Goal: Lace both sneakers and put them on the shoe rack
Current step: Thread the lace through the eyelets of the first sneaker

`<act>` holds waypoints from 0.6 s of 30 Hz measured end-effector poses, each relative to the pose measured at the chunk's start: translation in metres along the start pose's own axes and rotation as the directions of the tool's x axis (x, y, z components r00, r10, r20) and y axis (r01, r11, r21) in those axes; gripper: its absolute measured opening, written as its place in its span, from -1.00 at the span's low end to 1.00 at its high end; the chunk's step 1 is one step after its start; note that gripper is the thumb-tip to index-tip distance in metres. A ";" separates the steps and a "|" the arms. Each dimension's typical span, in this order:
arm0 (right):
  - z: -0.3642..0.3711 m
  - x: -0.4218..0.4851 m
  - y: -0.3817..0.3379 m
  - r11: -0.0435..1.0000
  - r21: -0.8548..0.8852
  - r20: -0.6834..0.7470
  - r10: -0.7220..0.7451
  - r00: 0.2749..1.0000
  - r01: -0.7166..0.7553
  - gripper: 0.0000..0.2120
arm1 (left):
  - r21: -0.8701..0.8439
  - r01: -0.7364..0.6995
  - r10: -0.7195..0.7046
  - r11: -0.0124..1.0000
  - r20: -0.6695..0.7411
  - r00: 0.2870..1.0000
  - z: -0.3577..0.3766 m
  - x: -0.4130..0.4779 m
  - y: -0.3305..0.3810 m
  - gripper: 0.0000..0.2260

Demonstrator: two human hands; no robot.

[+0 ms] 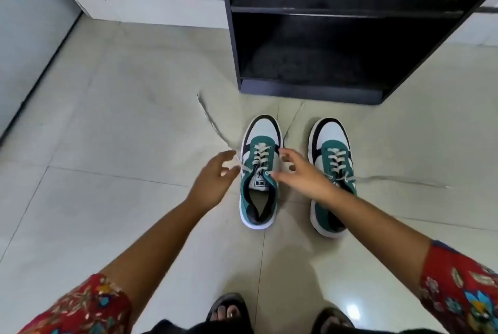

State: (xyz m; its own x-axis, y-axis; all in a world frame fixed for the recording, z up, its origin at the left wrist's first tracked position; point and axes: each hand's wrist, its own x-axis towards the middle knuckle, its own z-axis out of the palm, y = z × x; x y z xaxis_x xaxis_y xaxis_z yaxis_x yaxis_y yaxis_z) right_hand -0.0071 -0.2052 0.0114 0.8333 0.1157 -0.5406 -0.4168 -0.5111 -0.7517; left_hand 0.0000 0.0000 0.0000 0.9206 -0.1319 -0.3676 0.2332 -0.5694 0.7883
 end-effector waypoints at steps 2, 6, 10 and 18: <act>0.013 0.000 0.002 0.998 -0.059 0.048 0.015 0.999 -0.012 -0.22 | -0.105 0.080 -0.074 0.991 0.060 0.995 0.010 -0.003 0.001 -0.57; 0.039 0.003 0.018 0.991 -0.094 -0.046 -0.096 0.994 0.092 -0.25 | -0.113 0.031 -0.020 0.993 0.100 0.995 0.029 -0.011 -0.006 -0.57; 0.051 -0.003 0.030 0.984 -0.045 -0.073 -0.174 0.982 0.171 -0.31 | -0.067 -0.035 0.036 0.997 0.020 0.999 0.034 -0.020 -0.020 -0.56; 0.052 -0.015 0.048 0.974 -0.027 -0.108 -0.226 0.968 0.224 -0.54 | 0.274 -0.195 0.217 0.942 -0.055 0.975 0.024 -0.035 -0.041 -0.69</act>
State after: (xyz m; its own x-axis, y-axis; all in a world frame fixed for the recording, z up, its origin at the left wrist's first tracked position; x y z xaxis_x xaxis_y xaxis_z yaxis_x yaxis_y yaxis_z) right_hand -0.0581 -0.1870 -0.0364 0.9400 0.1354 -0.3132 -0.2097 -0.4949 -0.8433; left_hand -0.0494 0.0086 -0.0316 0.9651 -0.2076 -0.1598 -0.0454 -0.7332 0.6785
